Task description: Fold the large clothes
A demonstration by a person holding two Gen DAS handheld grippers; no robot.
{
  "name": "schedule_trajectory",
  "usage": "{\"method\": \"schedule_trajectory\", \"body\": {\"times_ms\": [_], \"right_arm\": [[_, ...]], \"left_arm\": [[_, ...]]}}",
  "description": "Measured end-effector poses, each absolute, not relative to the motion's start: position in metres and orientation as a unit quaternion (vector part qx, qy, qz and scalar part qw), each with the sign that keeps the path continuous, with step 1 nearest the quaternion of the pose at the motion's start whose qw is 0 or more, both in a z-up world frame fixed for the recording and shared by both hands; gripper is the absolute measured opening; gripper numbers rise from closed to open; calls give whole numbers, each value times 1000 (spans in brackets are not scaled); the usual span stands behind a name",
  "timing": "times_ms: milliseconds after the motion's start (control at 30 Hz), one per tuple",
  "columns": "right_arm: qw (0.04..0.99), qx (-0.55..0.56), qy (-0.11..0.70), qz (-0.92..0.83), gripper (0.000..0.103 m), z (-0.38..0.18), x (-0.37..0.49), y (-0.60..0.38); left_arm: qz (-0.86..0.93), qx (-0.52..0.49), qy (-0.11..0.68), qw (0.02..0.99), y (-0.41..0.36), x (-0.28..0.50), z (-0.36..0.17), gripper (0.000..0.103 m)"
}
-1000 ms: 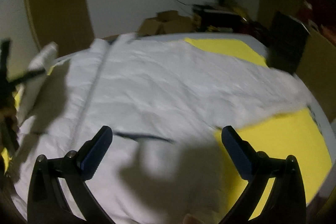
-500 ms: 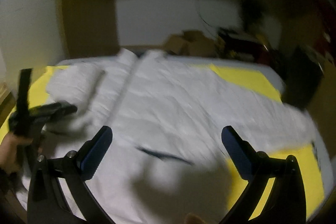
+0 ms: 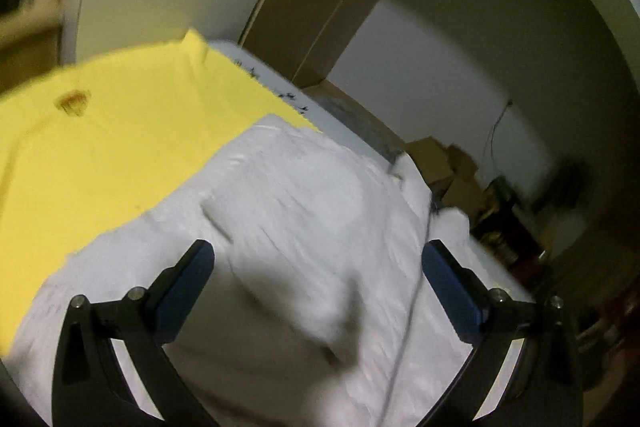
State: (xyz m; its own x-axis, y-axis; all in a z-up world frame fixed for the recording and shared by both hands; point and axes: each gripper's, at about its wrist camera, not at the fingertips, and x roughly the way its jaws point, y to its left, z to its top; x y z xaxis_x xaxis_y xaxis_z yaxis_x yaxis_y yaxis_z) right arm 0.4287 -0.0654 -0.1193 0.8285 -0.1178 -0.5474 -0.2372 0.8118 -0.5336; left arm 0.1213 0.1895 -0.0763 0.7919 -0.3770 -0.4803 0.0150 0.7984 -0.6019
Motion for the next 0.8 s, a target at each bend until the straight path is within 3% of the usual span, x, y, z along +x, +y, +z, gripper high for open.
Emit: {"method": "schedule_trajectory", "body": {"times_ms": [133, 200, 233, 300, 367, 467, 633, 800], "right_arm": [[875, -341, 343, 28, 98, -157, 469, -37], [869, -351, 348, 24, 74, -168, 475, -32], [867, -349, 356, 25, 55, -173, 479, -32], [867, -342, 363, 22, 48, -175, 482, -35], [871, -340, 354, 10, 25, -170, 480, -42], [894, -276, 351, 26, 15, -149, 473, -63], [933, -89, 345, 54, 13, -99, 458, -135], [935, 112, 337, 21, 13, -88, 439, -258]], "left_arm": [[-100, -309, 305, 895, 209, 110, -82, 103], [-95, -315, 302, 894, 217, 110, -84, 103], [-93, -318, 301, 894, 215, 106, -85, 103], [-91, -323, 300, 893, 218, 106, -85, 103], [-93, -327, 299, 891, 218, 103, -83, 103], [-97, -332, 297, 890, 213, 108, -87, 103], [-108, -342, 309, 881, 202, 112, -91, 103], [-118, -342, 310, 879, 193, 114, -90, 103]]}}
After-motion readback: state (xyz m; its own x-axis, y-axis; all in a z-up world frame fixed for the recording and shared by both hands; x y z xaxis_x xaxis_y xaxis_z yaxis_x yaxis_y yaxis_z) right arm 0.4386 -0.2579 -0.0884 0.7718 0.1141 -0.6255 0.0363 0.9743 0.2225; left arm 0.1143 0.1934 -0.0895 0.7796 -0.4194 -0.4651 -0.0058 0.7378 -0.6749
